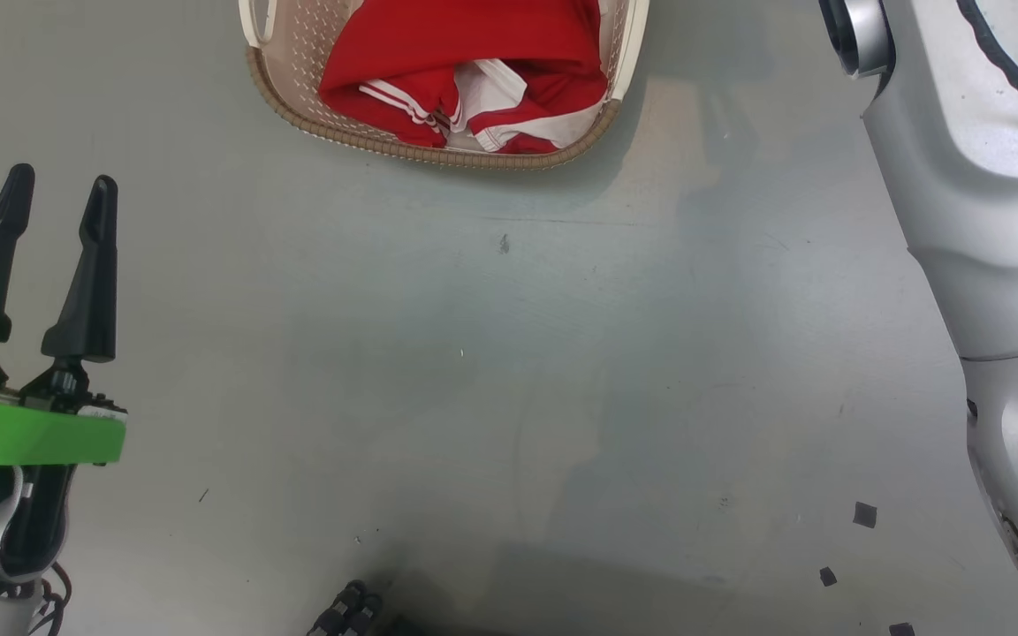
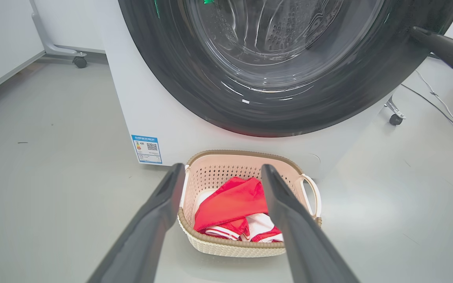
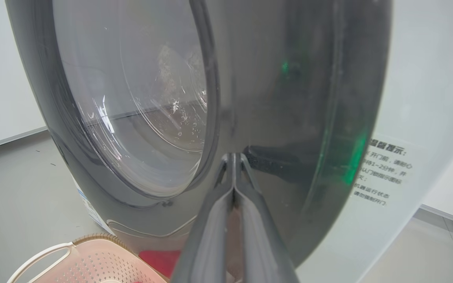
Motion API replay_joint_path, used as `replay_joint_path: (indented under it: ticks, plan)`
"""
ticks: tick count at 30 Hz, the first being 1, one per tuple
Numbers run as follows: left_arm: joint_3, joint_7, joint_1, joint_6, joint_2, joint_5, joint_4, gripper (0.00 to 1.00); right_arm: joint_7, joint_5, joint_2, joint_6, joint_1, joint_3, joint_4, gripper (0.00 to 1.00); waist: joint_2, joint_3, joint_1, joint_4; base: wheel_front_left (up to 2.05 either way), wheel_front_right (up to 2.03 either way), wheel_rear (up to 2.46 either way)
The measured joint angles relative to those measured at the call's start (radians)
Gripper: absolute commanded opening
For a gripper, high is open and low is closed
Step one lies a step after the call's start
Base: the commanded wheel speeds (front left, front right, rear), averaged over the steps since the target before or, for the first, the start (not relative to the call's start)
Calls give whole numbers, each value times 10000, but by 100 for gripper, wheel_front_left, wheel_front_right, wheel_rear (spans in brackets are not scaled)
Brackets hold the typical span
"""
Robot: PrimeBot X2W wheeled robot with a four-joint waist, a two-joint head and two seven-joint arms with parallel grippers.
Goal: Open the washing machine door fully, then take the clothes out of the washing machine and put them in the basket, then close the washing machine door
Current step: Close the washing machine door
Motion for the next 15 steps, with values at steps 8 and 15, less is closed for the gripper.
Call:
replay_joint_path:
  ticks: [8, 15]
  plan:
    - [-56, 0, -105, 0, -27, -71, 38, 100, 90, -391, 8, 0, -324, -523, 391, 0, 0, 125, -1, 110, 0, 0, 0]
    - [-90, 0, -200, 0, -27, -84, 104, 100, 81, -1266, 84, 15, -795, -1358, 537, 0, 0, 261, -1, 173, 0, 0, 0]
